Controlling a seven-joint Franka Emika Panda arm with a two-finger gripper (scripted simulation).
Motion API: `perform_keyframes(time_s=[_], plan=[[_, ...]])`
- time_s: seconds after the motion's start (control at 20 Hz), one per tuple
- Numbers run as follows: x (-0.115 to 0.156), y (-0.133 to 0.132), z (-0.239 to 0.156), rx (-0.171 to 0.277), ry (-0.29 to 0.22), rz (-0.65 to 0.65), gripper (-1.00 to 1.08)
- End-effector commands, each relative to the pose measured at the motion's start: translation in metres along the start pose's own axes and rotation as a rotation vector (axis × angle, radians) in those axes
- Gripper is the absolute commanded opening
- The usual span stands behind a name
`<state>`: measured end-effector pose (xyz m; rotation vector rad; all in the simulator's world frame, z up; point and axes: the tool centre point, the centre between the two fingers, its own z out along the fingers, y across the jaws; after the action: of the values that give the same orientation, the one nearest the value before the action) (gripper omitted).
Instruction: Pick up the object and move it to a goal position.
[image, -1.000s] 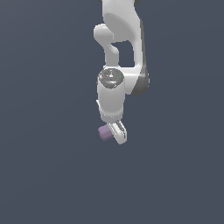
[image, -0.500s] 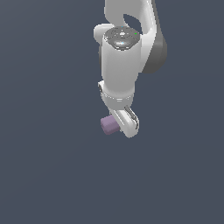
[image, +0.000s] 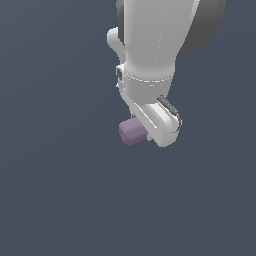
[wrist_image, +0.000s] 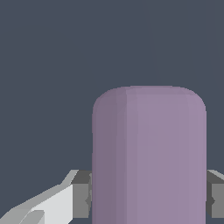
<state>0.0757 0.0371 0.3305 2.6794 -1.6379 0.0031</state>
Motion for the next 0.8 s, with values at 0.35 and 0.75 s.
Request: perform_keyframes(time_s=[0.35, 0.75], plan=[[-0.004, -0.018, -0.058, -0.001, -0.001, -0.001, -1.00], [-0.006, -0.030, -0.090, 0.000, -0.002, -0.001, -1.00]])
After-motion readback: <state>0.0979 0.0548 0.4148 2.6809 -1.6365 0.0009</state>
